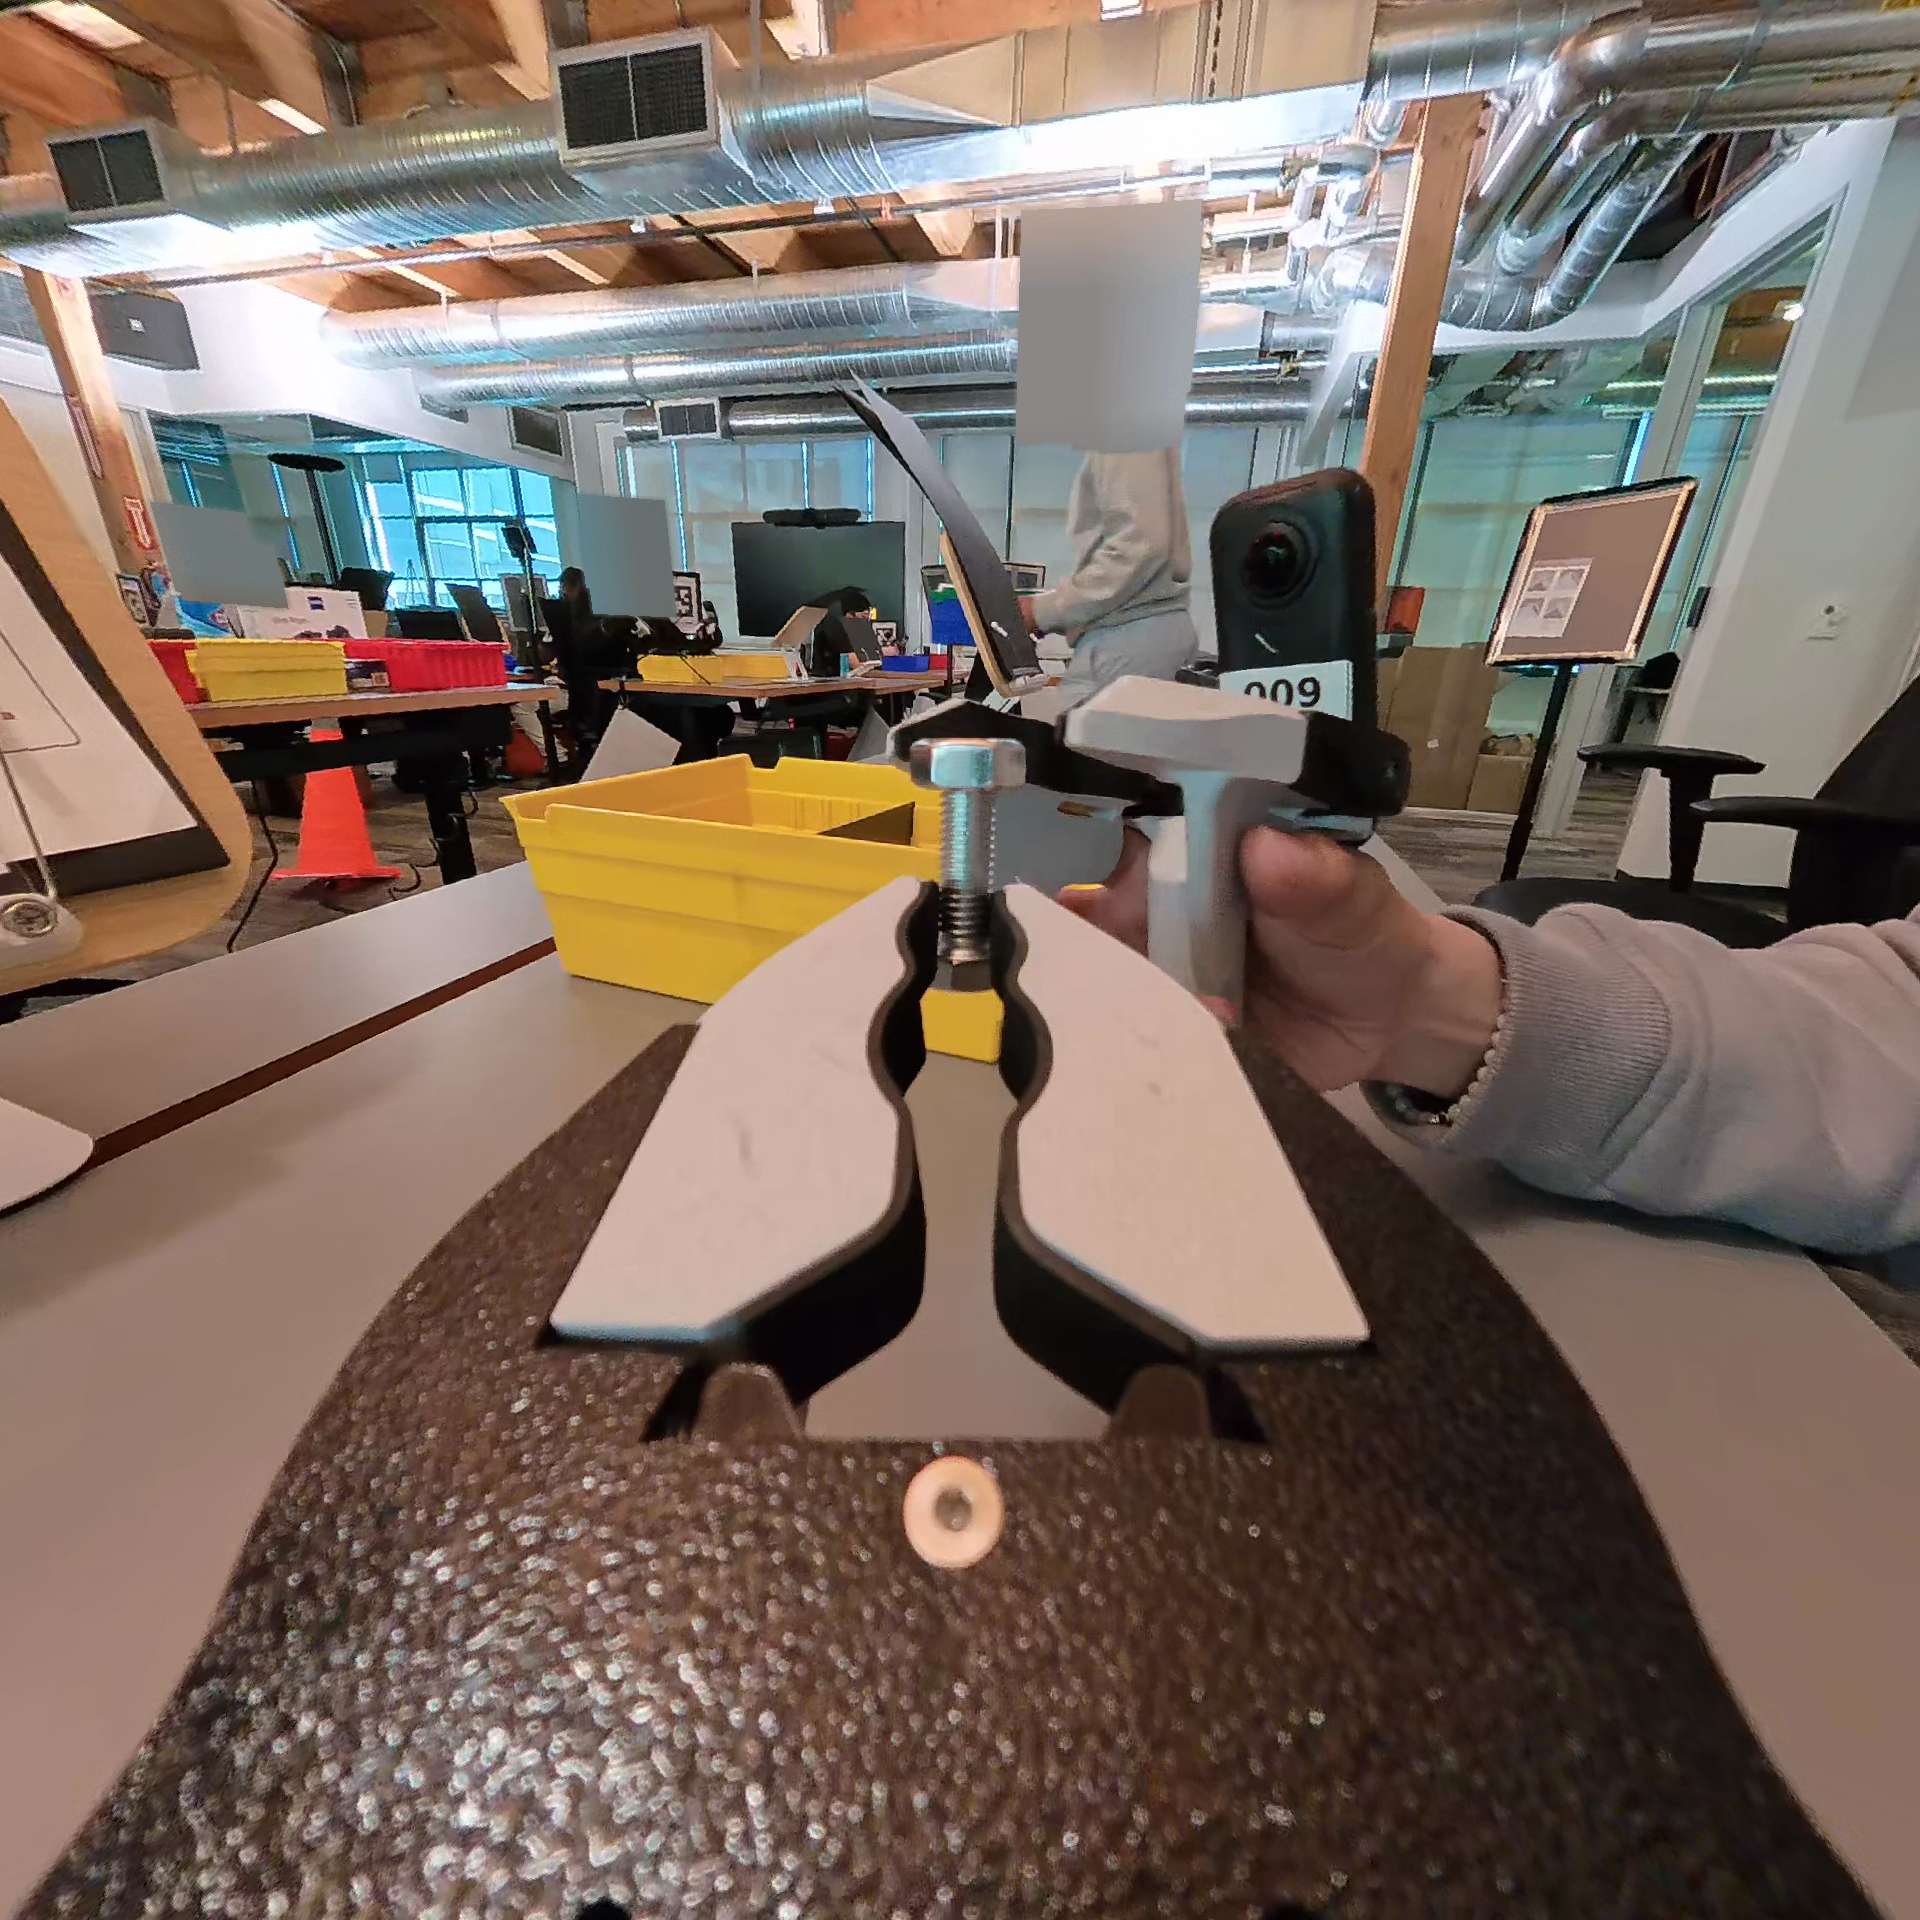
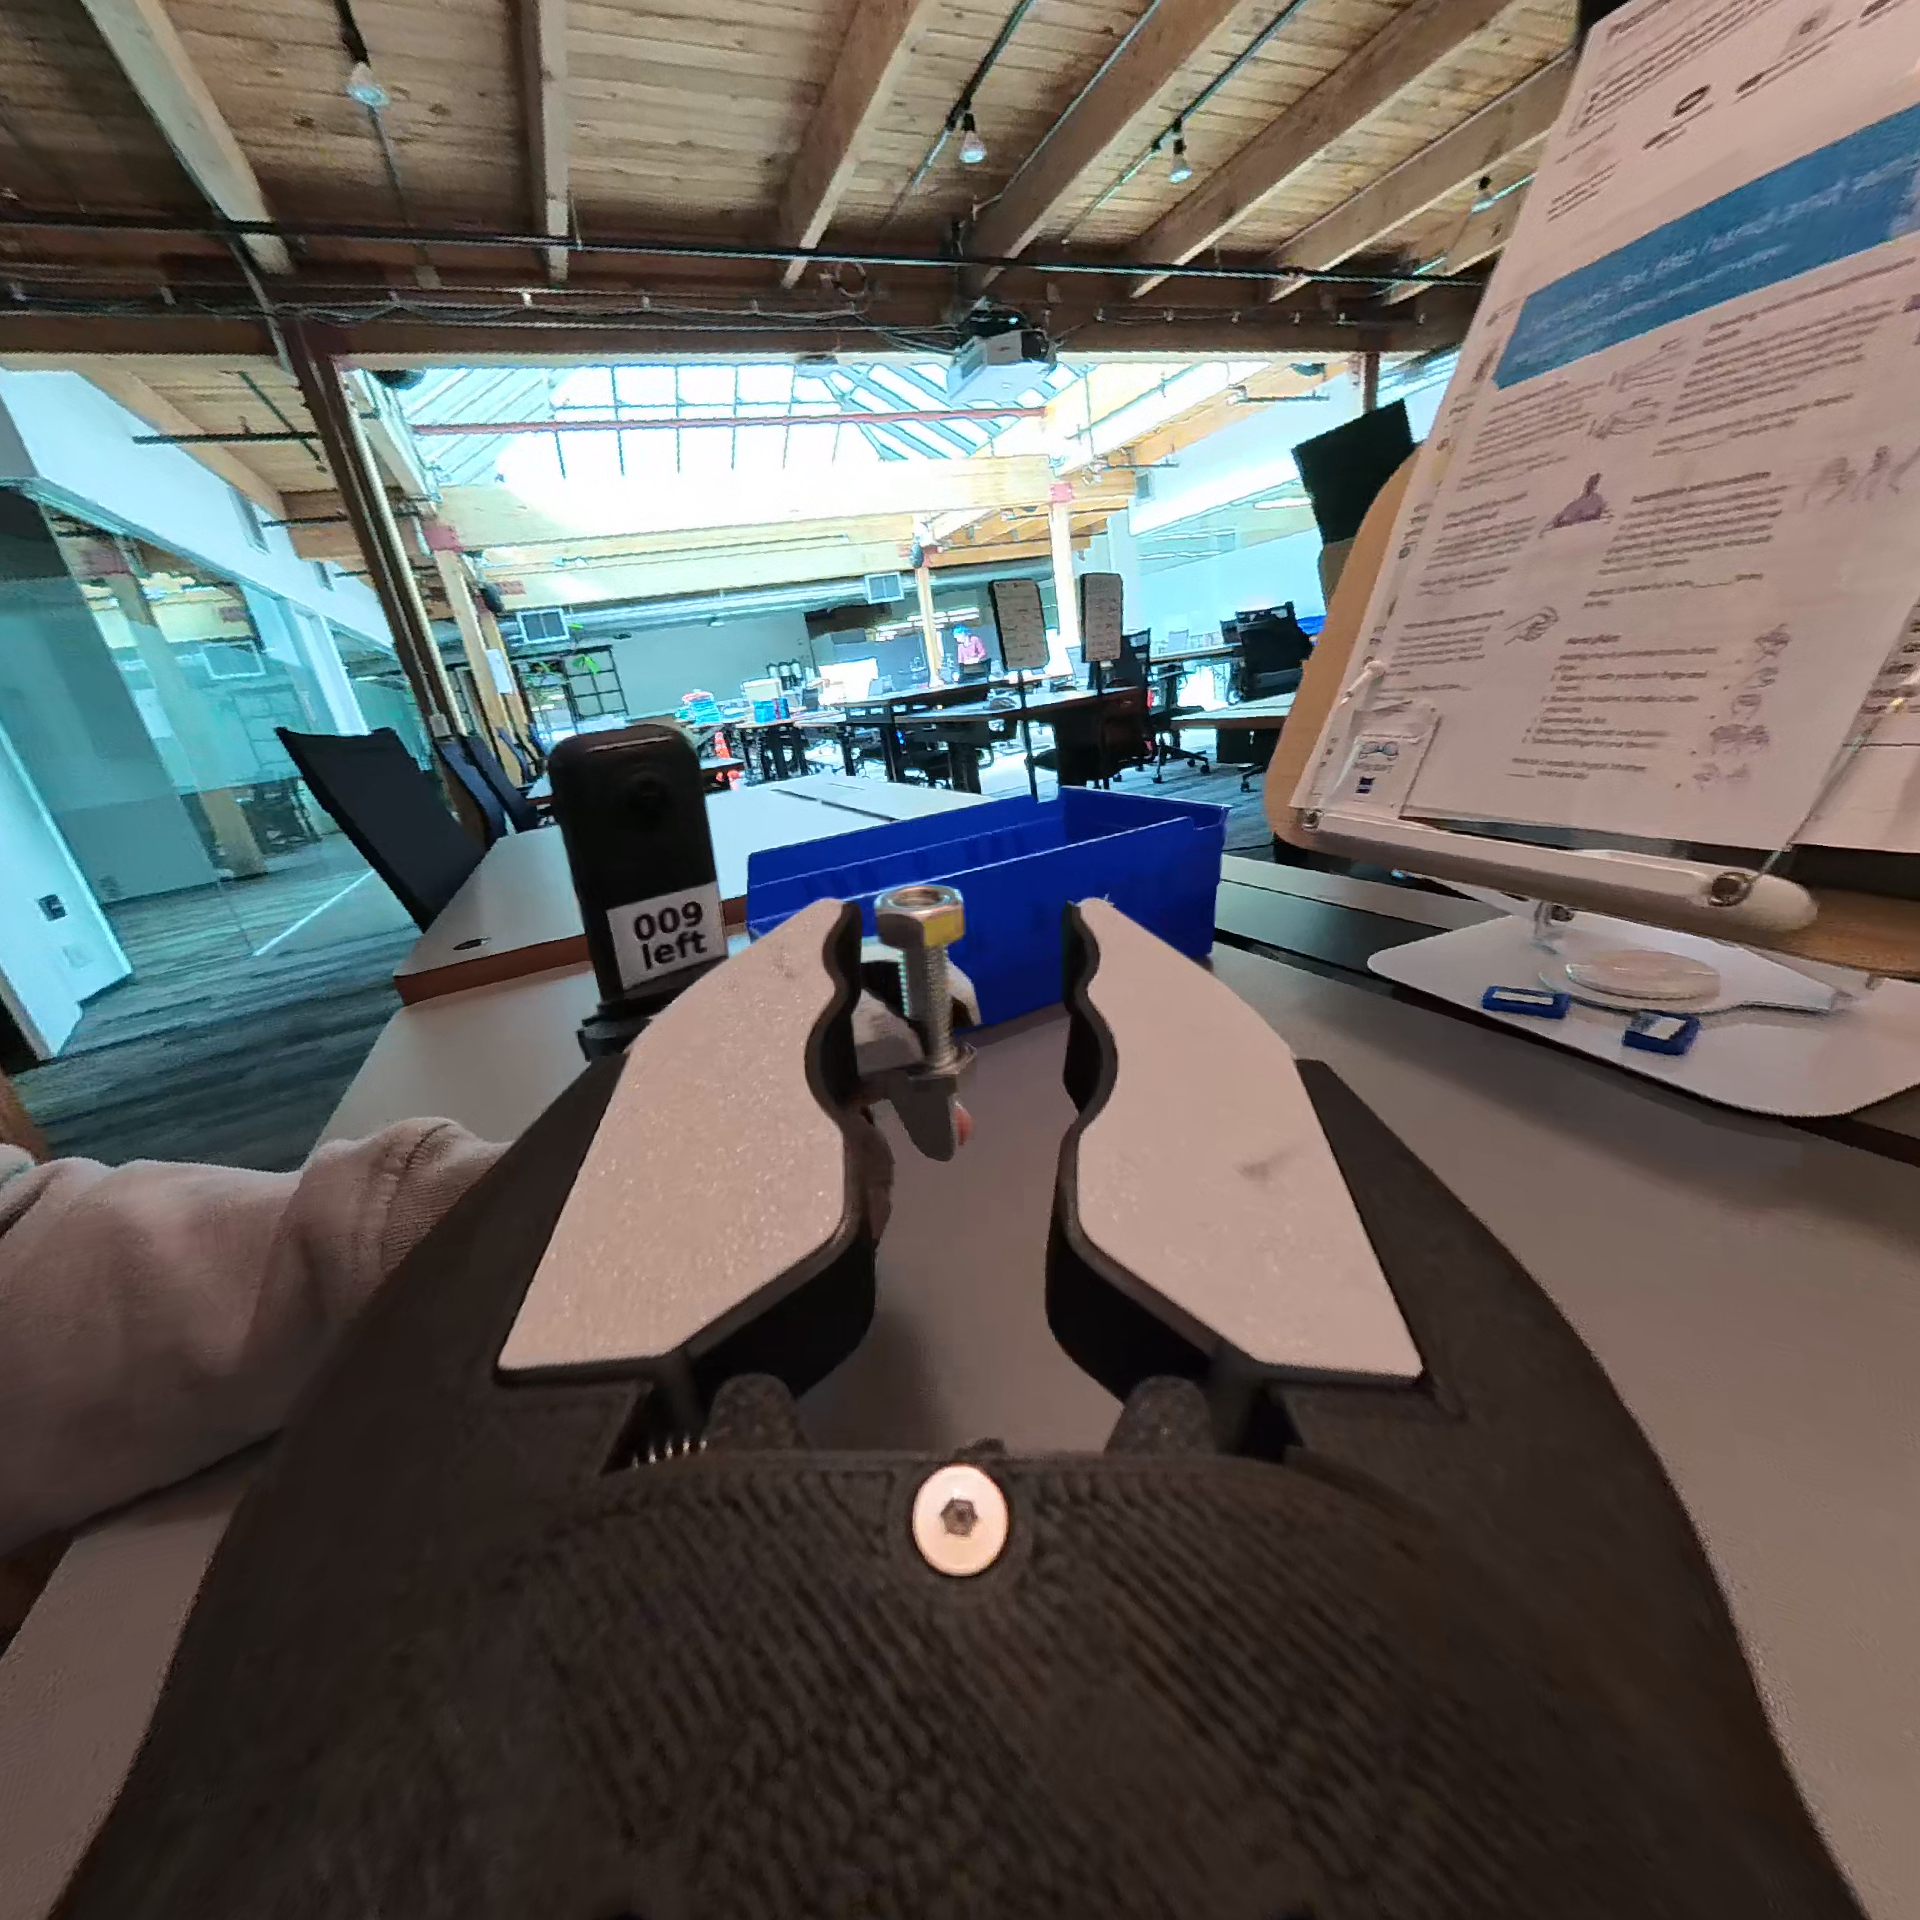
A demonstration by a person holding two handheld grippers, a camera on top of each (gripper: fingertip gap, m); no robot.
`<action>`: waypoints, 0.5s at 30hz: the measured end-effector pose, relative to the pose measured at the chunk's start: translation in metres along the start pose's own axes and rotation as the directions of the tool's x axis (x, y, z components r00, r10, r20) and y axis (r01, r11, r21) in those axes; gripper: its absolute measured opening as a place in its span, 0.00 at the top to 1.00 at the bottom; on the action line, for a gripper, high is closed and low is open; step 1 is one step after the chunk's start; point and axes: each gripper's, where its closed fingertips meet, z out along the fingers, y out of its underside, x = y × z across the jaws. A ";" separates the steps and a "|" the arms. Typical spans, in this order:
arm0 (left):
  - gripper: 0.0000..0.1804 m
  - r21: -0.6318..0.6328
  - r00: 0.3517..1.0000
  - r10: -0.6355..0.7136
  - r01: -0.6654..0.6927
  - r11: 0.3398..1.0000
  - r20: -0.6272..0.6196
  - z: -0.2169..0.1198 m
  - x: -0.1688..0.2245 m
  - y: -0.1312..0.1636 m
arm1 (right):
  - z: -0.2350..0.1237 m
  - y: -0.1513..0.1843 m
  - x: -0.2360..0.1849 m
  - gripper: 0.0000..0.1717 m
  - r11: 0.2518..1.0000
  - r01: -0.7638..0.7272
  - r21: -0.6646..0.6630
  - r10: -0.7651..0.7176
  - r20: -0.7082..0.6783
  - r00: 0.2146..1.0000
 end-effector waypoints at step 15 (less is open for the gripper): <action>0.95 -0.033 1.000 0.025 -0.025 0.999 0.001 0.004 0.002 0.007 | 0.004 0.008 -0.005 0.90 0.998 0.051 -0.038 -0.051 -0.010 0.999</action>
